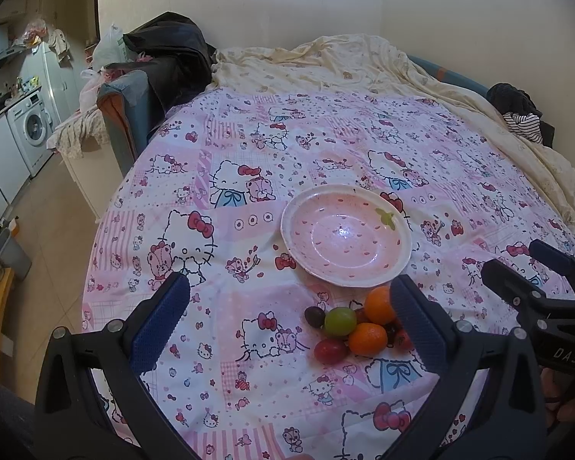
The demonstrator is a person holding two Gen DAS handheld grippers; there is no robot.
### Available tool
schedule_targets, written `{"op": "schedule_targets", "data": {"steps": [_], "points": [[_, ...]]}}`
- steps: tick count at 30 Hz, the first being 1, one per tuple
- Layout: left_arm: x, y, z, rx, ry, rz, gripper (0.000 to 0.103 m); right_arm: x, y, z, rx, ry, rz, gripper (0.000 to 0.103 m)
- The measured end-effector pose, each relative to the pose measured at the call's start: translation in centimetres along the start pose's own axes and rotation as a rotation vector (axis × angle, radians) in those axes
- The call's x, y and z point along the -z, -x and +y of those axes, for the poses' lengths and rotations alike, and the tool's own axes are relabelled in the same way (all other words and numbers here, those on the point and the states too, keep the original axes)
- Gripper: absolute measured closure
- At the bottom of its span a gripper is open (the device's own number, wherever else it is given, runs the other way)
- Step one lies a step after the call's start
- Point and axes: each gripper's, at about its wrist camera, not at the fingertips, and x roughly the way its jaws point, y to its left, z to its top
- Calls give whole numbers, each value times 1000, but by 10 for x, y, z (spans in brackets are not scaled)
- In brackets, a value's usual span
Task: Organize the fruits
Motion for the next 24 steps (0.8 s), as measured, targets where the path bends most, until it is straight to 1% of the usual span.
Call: {"op": "schedule_targets", "data": {"steps": [24], "points": [[3,2,-2,-8,-4,-11,0,-2,2,-2,-3,-13,-13,0]]}}
